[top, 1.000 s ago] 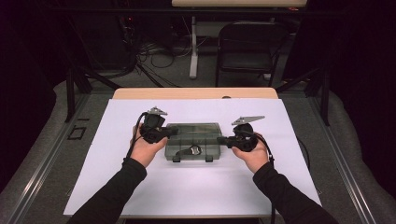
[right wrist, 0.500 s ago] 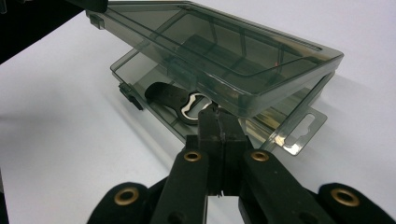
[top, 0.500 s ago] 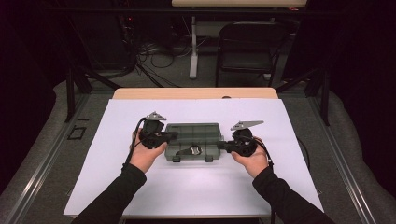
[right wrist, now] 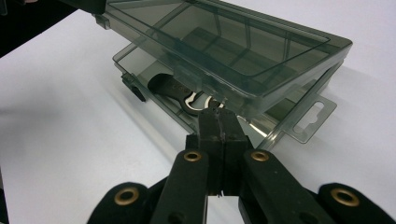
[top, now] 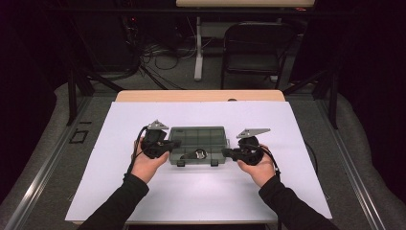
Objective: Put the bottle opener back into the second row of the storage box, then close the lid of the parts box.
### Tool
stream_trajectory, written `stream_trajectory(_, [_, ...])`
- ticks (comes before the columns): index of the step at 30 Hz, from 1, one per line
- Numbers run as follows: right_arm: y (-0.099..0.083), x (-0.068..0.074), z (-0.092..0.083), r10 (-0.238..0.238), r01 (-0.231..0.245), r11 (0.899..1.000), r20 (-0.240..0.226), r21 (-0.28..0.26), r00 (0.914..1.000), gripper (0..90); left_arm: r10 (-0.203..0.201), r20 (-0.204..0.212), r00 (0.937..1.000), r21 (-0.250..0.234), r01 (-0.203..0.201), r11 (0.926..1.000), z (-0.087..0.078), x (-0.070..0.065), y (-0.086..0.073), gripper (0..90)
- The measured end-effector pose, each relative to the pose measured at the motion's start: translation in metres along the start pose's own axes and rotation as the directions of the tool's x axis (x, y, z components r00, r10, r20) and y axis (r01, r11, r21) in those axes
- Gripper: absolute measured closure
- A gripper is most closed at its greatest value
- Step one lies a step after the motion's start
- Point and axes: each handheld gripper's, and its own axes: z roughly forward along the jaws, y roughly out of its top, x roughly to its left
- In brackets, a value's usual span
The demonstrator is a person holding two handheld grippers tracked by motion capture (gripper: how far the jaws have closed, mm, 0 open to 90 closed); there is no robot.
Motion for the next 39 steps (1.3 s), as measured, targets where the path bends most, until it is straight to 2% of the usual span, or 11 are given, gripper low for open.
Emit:
stream_trajectory(4, [-0.003,0.002,0.0,-0.006,0.006,1.0,0.003,-0.002,1.0,90.0,-0.012,0.006,0.9999,-0.003,0.012,0.9999,0.002,0.0,-0.006,90.0])
stream_trajectory(8, [-0.008,0.005,0.0,-0.014,0.014,1.0,0.002,0.002,0.9999,90.0,0.0,0.003,1.0,-0.004,0.0,1.0,0.003,-0.003,-0.012,90.0])
stream_trajectory(14, [-0.016,0.003,0.0,0.001,-0.001,1.0,-0.003,0.007,1.0,90.0,0.009,0.005,0.9999,-0.003,-0.009,1.0,0.004,-0.006,-0.02,90.0])
stream_trajectory(19, [-0.02,0.005,0.001,-0.017,0.017,1.0,0.004,0.015,0.9998,90.0,0.02,0.004,0.9998,0.0,-0.02,0.9998,0.004,-0.005,-0.028,90.0])
stream_trajectory(24, [-0.021,0.005,0.003,-0.016,0.016,1.0,0.009,0.015,0.9998,90.0,0.004,0.01,0.9999,-0.011,-0.003,0.9999,0.004,-0.004,-0.032,90.0])
stream_trajectory(27, [-0.021,0.005,0.002,-0.014,0.014,1.0,0.012,0.015,0.9998,90.0,0.011,0.006,0.9999,-0.013,-0.011,0.9999,0.001,-0.005,-0.03,90.0])
stream_trajectory(34, [-0.02,0.004,0.001,-0.014,0.014,1.0,0.017,0.01,0.9998,90.0,0.017,-0.007,0.9998,-0.069,-0.017,0.9975,-0.011,-0.005,-0.015,90.0])
stream_trajectory(37, [-0.02,0.003,0.003,-0.011,0.011,1.0,0.024,0.01,0.9997,90.0,0.028,-0.043,0.9987,-0.075,-0.031,0.9967,-0.007,-0.003,-0.009,90.0])
stream_trajectory(39, [-0.02,0.001,0.003,-0.008,0.008,1.0,0.034,0.01,0.9994,90.0,0.019,-0.051,0.9985,-0.06,-0.022,0.998,0.0,0.0,-0.007,90.0])
